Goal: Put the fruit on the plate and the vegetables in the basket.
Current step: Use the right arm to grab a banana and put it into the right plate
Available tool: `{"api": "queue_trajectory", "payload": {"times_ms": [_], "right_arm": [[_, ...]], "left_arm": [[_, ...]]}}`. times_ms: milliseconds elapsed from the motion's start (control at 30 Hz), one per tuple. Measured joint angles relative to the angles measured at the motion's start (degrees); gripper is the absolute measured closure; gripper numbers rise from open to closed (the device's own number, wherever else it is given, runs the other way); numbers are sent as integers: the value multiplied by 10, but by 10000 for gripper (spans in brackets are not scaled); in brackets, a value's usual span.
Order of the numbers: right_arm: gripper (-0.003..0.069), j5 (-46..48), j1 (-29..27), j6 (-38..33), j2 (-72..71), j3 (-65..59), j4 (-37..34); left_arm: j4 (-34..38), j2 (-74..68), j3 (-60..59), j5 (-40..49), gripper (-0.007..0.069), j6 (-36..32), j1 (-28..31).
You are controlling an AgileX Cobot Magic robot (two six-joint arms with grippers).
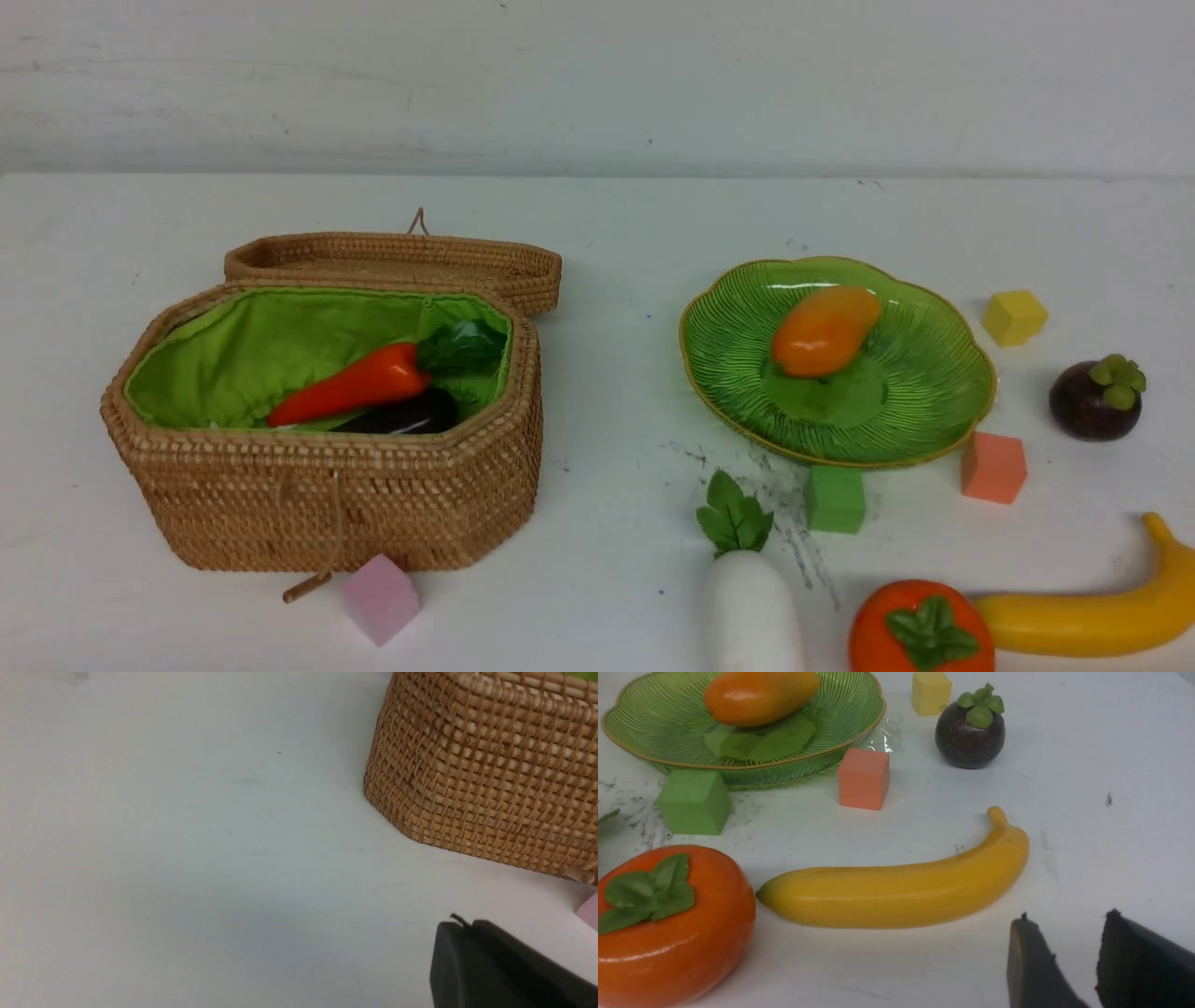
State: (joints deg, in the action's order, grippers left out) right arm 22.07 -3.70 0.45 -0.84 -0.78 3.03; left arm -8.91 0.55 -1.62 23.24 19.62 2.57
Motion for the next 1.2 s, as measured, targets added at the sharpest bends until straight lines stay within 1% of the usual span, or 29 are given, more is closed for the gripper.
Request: {"api": "queue_trajectory", "payload": {"times_ms": [833,1033,1133,1200], "right_arm": [[416,0,0,0,0,0,0],[416,-2,0,0,0,0,12],[416,-16,0,0,0,-3,15],[416,-66,0,0,0,-7,9]], "left_arm": [[0,0,-1,0,592,0,1],[0,0,-1,0,585,0,1],[0,0,-1,0,584,0,1],[0,0,-1,0,581,1,1]]}}
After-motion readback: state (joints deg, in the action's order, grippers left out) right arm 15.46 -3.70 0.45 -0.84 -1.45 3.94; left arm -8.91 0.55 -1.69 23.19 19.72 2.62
